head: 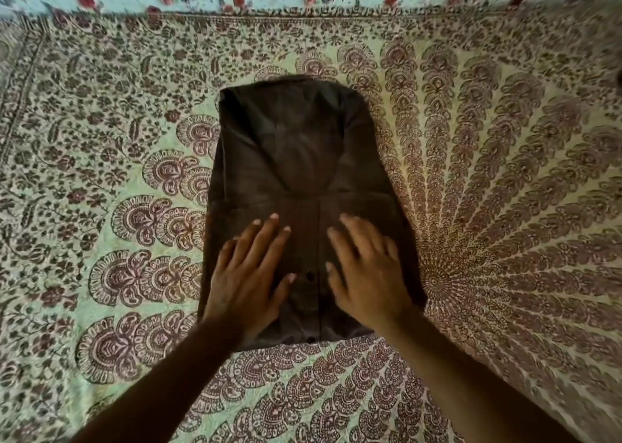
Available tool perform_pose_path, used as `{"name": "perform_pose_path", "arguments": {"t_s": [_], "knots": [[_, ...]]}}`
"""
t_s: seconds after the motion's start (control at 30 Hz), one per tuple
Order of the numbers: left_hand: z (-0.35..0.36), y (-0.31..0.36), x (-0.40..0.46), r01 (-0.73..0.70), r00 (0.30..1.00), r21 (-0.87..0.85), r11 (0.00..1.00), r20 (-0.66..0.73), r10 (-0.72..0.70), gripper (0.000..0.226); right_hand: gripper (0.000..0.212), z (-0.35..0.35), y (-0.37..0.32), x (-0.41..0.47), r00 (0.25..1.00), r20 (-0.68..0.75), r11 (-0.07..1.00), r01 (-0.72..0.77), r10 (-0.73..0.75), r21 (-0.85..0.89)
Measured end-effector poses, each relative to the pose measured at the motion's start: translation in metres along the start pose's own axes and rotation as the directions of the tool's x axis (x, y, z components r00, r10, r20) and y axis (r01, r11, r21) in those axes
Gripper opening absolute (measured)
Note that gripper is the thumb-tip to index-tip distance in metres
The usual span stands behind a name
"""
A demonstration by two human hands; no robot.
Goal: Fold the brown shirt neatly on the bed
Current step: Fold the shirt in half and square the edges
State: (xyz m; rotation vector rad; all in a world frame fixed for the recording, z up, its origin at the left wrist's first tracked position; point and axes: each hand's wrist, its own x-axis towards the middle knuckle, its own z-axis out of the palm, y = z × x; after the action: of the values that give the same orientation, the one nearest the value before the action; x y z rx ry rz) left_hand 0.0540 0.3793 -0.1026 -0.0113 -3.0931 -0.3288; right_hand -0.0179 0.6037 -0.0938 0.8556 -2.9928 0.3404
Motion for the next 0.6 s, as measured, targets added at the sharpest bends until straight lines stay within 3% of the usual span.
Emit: {"name": "perform_pose_path", "arguments": {"t_s": [0.07,0.13,0.37,0.47,0.6], "knots": [[0.018,-0.009,-0.010,0.042,0.994,0.045,0.998,0.099,-0.046,0.079,0.067,0.017,0.000,-0.015,0.983,0.173,0.997,0.064,-0.057,-0.037],[0.033,-0.021,-0.019,0.104,0.989,0.059,0.993,0.102,-0.110,0.082,0.073,0.029,0.015,-0.025,0.972,0.224,0.993,0.093,-0.075,-0.070],[0.040,-0.031,-0.019,0.097,0.989,0.014,0.995,0.111,-0.098,0.084,0.076,0.028,0.058,-0.037,0.983,0.143,0.982,-0.090,0.115,-0.169],[0.024,-0.034,-0.018,0.099,0.981,-0.100,0.990,0.176,-0.081,0.084,0.080,0.016,0.062,-0.041,0.970,0.166,0.972,-0.147,0.178,-0.183],[0.006,-0.045,-0.028,0.133,0.971,-0.120,0.984,0.213,-0.105,0.073,0.084,0.007,0.065,-0.046,0.951,0.215,0.966,-0.184,0.222,-0.183]]}}
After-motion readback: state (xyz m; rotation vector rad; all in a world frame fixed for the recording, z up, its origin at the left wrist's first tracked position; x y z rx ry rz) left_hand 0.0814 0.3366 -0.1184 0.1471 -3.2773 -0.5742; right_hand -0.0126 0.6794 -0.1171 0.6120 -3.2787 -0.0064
